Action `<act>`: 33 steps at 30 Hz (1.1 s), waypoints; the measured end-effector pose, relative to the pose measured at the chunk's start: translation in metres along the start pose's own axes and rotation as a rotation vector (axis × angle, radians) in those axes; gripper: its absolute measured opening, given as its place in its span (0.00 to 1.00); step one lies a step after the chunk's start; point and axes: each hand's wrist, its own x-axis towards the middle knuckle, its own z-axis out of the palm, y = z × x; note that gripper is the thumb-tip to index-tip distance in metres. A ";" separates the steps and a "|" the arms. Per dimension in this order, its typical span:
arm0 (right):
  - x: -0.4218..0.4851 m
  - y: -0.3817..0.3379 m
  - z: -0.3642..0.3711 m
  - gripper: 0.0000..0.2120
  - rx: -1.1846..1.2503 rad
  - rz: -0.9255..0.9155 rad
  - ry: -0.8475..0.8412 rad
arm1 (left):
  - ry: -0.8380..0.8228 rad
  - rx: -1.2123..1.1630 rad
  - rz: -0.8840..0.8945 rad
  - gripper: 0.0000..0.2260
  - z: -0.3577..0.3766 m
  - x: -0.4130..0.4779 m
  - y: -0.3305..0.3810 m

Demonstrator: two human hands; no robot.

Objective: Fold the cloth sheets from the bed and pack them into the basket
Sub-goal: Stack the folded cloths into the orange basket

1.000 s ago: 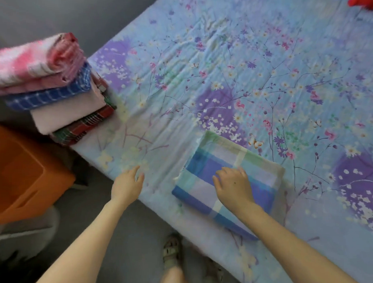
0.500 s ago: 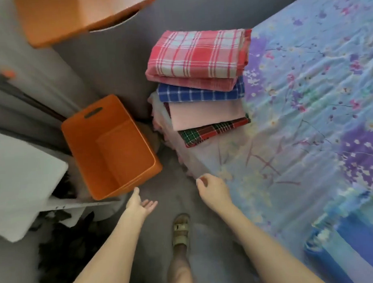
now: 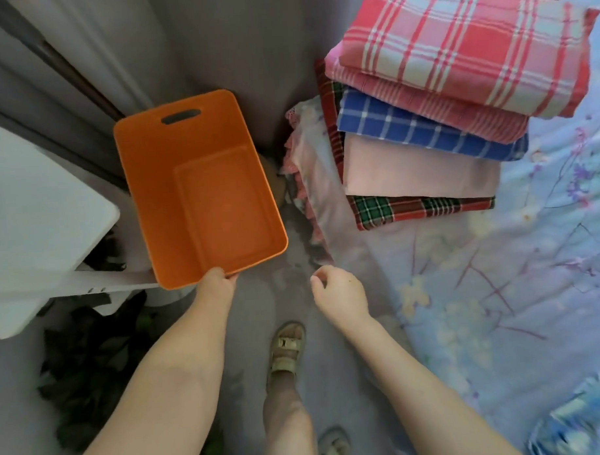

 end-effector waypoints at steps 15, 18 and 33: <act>-0.200 0.020 0.024 0.35 0.626 0.409 -0.213 | -0.018 0.584 -0.002 0.06 -0.187 -0.218 0.015; -0.244 0.033 0.015 0.35 1.052 0.579 -0.222 | -0.118 0.776 0.034 0.05 -0.225 -0.261 0.006; -0.381 0.088 -0.116 0.03 0.987 0.405 0.370 | -0.459 1.116 0.472 0.21 -0.230 -0.464 -0.035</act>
